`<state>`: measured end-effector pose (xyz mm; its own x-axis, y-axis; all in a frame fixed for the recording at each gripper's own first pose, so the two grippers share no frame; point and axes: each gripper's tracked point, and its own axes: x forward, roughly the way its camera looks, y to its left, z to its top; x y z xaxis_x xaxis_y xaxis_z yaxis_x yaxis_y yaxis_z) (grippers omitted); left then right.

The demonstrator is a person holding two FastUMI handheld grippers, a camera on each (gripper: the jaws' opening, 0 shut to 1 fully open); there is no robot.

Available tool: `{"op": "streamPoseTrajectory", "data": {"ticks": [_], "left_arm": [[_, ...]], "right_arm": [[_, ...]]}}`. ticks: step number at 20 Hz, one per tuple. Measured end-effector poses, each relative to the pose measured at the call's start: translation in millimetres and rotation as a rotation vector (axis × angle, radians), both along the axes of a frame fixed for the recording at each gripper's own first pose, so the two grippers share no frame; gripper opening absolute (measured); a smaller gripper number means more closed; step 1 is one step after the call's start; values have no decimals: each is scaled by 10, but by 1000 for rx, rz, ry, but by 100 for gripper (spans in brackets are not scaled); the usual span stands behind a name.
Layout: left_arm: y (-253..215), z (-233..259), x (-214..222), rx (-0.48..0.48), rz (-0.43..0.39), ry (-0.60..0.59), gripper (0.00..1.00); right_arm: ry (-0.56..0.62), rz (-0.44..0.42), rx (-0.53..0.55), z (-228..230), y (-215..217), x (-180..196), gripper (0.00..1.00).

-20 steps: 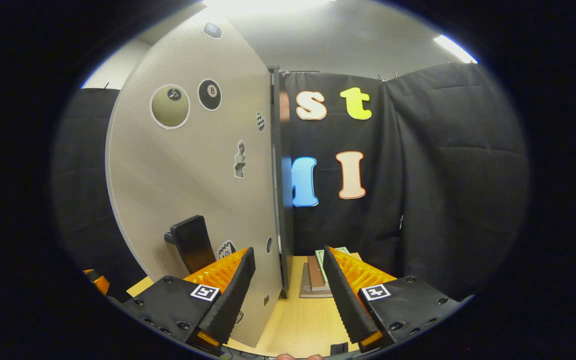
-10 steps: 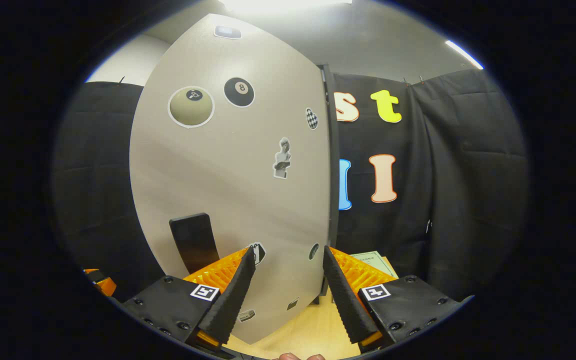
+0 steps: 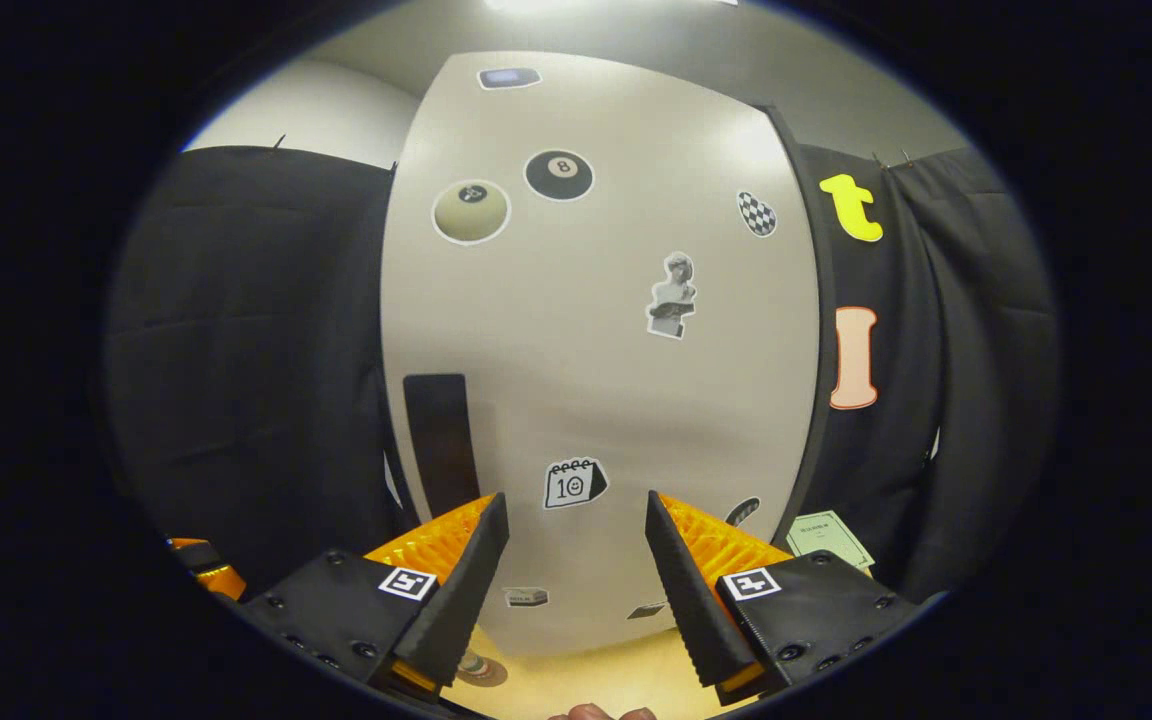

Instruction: Open the cabinet door with the right hand, grasp the bottle in the cabinet with the left hand and place it on the coaster, then close the cabinet door with the right hand.

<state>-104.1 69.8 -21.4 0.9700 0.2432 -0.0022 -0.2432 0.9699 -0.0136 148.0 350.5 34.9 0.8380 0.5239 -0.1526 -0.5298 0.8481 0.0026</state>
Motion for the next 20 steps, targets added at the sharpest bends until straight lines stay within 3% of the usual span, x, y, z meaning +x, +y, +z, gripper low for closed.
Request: {"op": "streamPoseTrajectory", "data": {"ticks": [6,12,20], "left_arm": [[11,243,154,41,-30,-17,78],[-311,503,267,80,-121,-17,75],[-663,640,432,40,-140,2,75]], "right_arm": [[-87,-104,-10,50,-444,-62,90],[-33,-241,-1,-215,-1143,-178,89],[-27,-402,3,-236,-2007,-224,87]]}}
